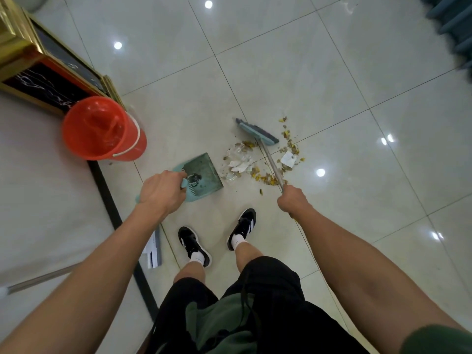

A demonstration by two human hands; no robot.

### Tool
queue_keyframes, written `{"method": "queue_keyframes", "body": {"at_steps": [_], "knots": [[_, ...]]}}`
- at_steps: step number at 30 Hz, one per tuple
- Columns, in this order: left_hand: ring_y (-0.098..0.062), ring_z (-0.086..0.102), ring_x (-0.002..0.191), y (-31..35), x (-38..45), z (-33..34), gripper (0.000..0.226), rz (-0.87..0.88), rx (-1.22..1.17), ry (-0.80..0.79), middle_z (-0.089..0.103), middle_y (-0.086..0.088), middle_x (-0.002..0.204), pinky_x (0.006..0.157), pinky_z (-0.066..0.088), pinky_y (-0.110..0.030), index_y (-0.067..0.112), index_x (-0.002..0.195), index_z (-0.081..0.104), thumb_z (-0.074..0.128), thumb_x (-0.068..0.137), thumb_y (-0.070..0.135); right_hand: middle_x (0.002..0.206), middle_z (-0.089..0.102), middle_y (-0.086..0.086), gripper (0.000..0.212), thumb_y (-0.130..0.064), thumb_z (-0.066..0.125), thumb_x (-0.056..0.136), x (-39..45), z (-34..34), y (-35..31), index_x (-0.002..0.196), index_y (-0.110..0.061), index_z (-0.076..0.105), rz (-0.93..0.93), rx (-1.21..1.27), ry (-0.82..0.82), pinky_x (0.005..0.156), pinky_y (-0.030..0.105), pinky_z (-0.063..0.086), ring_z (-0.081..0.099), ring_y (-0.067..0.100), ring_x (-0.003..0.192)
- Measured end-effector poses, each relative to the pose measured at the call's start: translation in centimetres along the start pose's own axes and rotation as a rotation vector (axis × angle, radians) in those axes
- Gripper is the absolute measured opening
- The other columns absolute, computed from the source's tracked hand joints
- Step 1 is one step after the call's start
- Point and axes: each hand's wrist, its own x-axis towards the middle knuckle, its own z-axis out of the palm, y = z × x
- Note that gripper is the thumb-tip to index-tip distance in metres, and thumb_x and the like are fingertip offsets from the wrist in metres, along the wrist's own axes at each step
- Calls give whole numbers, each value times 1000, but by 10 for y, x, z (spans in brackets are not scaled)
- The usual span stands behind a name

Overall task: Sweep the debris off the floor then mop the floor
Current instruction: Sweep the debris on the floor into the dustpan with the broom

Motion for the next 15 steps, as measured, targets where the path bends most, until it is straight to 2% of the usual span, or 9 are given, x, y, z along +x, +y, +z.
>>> {"method": "queue_keyframes", "body": {"at_steps": [6, 8, 10, 12, 15], "knots": [[-33, 66, 85, -10, -3, 8, 23, 24, 9, 1, 69, -8, 97, 65, 43, -35, 25, 112, 63, 55, 91, 25, 98, 51, 10, 43, -8, 41, 93, -28, 24, -12, 136, -8, 47, -25, 0, -71, 52, 33, 51, 60, 28, 79], [-32, 66, 84, -14, -4, 11, 23, 37, 7, 15, 69, -7, 99, 65, 43, -35, 25, 113, 64, 54, 92, 25, 100, 50, 10, 42, -7, 44, 93, -40, 38, -19, 135, -7, 47, -20, 19, -101, 57, 35, 53, 60, 29, 81], [-31, 66, 84, -19, -7, 14, 23, 48, 3, 26, 70, -6, 101, 65, 41, -35, 25, 112, 65, 54, 92, 25, 103, 52, 10, 40, -6, 46, 93, -52, 54, -26, 133, -8, 48, -21, 33, -127, 68, 39, 58, 60, 30, 84], [-31, 66, 84, -24, -10, 16, 22, 68, 6, 39, 70, -6, 102, 66, 41, -35, 25, 111, 65, 55, 92, 24, 114, 57, 15, 40, -5, 48, 93, -61, 68, -30, 133, -9, 47, -29, 54, -158, 78, 43, 59, 62, 32, 87], [-31, 66, 82, -31, -16, 19, 17, 116, 0, 43, 70, -8, 102, 66, 44, -36, 23, 107, 64, 55, 93, 25, 129, 54, 18, 49, -3, 48, 95, -73, 88, -36, 143, -12, 42, -19, 115, -183, 79, 45, 60, 63, 34, 94]]}}
